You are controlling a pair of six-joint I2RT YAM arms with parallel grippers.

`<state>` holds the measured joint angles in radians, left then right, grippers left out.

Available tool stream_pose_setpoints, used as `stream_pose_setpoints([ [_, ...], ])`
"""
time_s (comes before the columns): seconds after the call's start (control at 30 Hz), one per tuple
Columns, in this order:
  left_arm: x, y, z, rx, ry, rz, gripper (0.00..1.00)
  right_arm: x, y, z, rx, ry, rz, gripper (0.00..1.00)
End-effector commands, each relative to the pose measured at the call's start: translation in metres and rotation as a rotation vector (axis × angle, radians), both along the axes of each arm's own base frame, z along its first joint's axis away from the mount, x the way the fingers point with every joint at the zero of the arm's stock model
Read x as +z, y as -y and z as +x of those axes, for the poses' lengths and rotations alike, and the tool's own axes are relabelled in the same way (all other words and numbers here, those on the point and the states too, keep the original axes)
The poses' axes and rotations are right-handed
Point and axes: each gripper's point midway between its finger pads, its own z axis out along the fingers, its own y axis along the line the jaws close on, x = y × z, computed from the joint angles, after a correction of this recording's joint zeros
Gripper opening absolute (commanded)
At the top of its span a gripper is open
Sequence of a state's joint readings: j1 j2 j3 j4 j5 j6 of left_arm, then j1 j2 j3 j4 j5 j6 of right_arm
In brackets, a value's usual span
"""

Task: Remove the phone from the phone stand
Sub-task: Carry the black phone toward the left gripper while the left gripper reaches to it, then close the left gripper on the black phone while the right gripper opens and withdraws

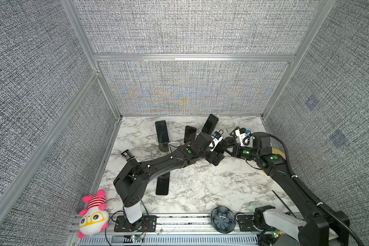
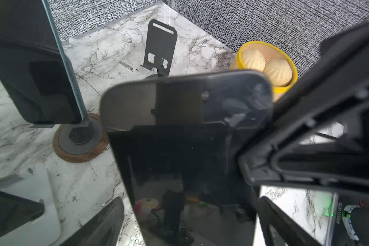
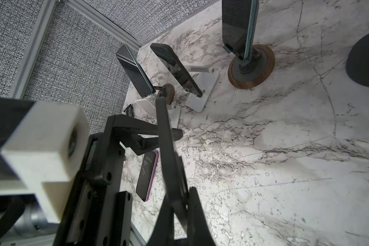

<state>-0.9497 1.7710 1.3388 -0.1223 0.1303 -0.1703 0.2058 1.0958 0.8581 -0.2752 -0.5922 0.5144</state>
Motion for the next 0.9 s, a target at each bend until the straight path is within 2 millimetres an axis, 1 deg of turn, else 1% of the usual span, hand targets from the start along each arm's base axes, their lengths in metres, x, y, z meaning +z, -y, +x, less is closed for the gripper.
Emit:
stream_pose_setpoints([
  [0.0,0.001,0.004,0.003,0.028,-0.018,-0.022,0.98,0.017,-0.004,0.006,-0.009,0.076,0.026,0.0],
  [0.1,-0.003,0.003,0.005,0.043,-0.032,-0.011,0.98,0.018,-0.006,0.005,-0.003,0.088,0.018,0.0],
  [0.27,-0.001,0.001,0.005,0.052,-0.033,-0.017,0.9,0.016,-0.009,0.004,0.003,0.094,-0.003,0.0],
  [0.37,-0.002,0.001,0.004,0.055,-0.036,-0.016,0.88,0.014,-0.01,0.004,0.002,0.092,-0.019,0.0],
  [0.67,0.001,-0.002,0.005,0.07,-0.032,-0.018,0.88,0.007,-0.011,0.004,0.001,0.09,-0.054,0.0],
  [0.77,0.0,-0.002,0.006,0.07,-0.033,-0.017,0.8,0.007,-0.012,0.005,0.0,0.094,-0.06,0.0],
  [0.87,-0.001,-0.001,0.005,0.071,-0.038,-0.02,0.75,0.007,-0.014,0.004,0.009,0.094,-0.058,0.0],
])
